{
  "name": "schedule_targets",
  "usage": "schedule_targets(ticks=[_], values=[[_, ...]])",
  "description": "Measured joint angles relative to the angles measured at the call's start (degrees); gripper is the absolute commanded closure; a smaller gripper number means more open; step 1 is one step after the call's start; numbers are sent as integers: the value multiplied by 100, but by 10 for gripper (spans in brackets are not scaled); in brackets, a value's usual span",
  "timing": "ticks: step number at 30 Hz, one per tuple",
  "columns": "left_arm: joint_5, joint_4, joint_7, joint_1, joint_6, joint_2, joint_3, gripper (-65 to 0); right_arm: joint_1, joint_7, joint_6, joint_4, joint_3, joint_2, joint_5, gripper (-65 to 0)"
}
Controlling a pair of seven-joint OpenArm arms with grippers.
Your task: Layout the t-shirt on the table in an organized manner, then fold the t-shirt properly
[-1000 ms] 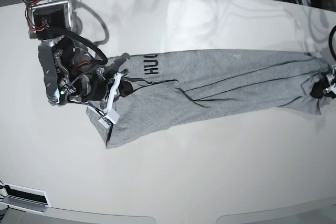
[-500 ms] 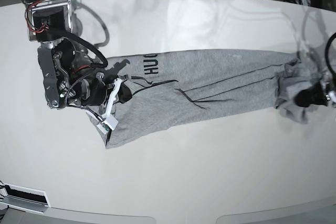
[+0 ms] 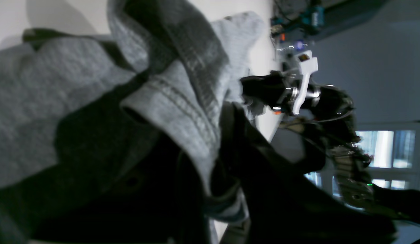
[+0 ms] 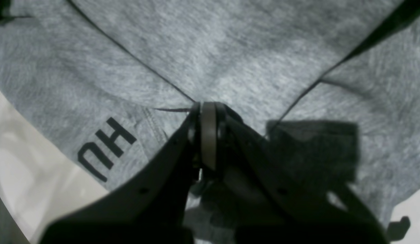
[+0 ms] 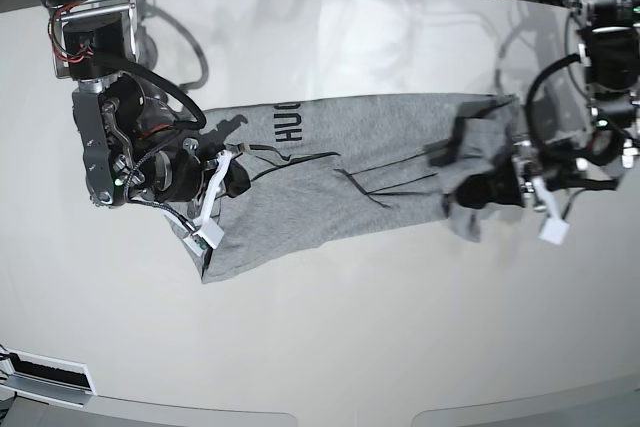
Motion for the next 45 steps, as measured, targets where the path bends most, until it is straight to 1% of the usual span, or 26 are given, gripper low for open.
schedule_targets(ticks=[9, 11, 13, 14, 16, 17, 18, 19, 20, 21, 22, 25, 26, 27, 28, 30, 31, 33, 36, 37, 39, 40, 41, 43, 44, 45], values=[[28, 0, -179, -17, 2, 763, -2, 0, 0, 0, 0, 0, 0, 0, 0, 0], [382, 0, -374, -20, 2, 868, -2, 0, 0, 0, 0, 0, 0, 2, -2, 0], [535, 0, -621, -15, 2, 911, -2, 0, 0, 0, 0, 0, 0, 2, 0, 0], [527, 0, -737, -4, 4, 916, -2, -41, 0, 0, 0, 0, 0, 0, -2, 0], [518, 0, -907, -9, 4, 914, -2, -210, 0, 0, 0, 0, 0, 0, 0, 0], [516, 0, -992, -13, 7, 914, -4, -293, 0, 0, 0, 0, 0, 0, 0, -20], [494, 0, -1008, -20, 4, 916, -7, -357, 4, 0, 0, 0, 0, 0, 0, -77], [498, 0, -1003, -22, 4, 918, -7, -384, 17, 0, 0, 0, 0, 2, 15, -140], [496, 0, -970, -22, 4, 931, -7, -386, 33, -2, -2, 0, 0, 2, 22, -201], [481, 0, -894, -20, 4, 933, 22, -386, 59, -4, 0, 0, 0, 2, 92, -248], [479, 0, -800, -20, 4, 929, 125, -386, 87, 0, -2, 0, 0, 2, 205, -272], [415, 0, -721, -17, 4, 914, 452, -380, 249, -61, -2, 0, 0, 2, 494, -272], [374, 0, -664, -22, 7, 896, 540, -354, 323, -101, -2, 0, -2, 2, 649, -272], [326, 0, -660, -31, 4, 879, 581, -300, 409, -214, -2, 0, 0, 2, 813, -272], [271, 0, -658, -33, 2, 850, 584, -222, 496, -411, -2, 48, 2, 2, 927, -272], [179, 0, -662, -68, 2, 739, 584, -22, 636, -916, -7, 271, 109, 2, 1163, -272], [160, 0, -660, -101, 4, 660, 581, 0, 695, -1178, -4, 428, 208, 0, 1266, -272], [157, 0, -660, -195, 11, 468, 577, 0, 761, -1580, 0, 802, 472, -4, 1360, -272], [251, 2, -658, -356, 11, 138, 573, 0, 778, -1749, 0, 1233, 1005, 9, 1314, -272], [319, 4, -656, -411, 4, 17, 573, 0, 785, -1733, 0, 1263, 1207, 20, 1189, -272], [562, 9, -645, -485, 2, -269, 575, 0, 776, -1738, -13, 1263, 1633, 39, 634, -275], [599, 9, -647, -507, 4, -426, 577, 0, 739, -1718, -378, 1263, 1836, 63, 393, -296], [664, 11, -682, -511, 2, -597, 577, 0, 664, -1609, -623, 1241, 2004, 105, 243, -341], [831, 11, -743, -509, 2, -914, 577, 0, 468, -1283, -920, 1099, 2302, 236, 59, -452], [848, 9, -791, -507, 2, -1058, 577, 0, 374, -1088, -1106, 960, 2437, 302, -9, -492], [841, 9, -859, -498, 2, -1176, 577, 0, 275, -962, -1239, 793, 2546, 356, -35, -510]])
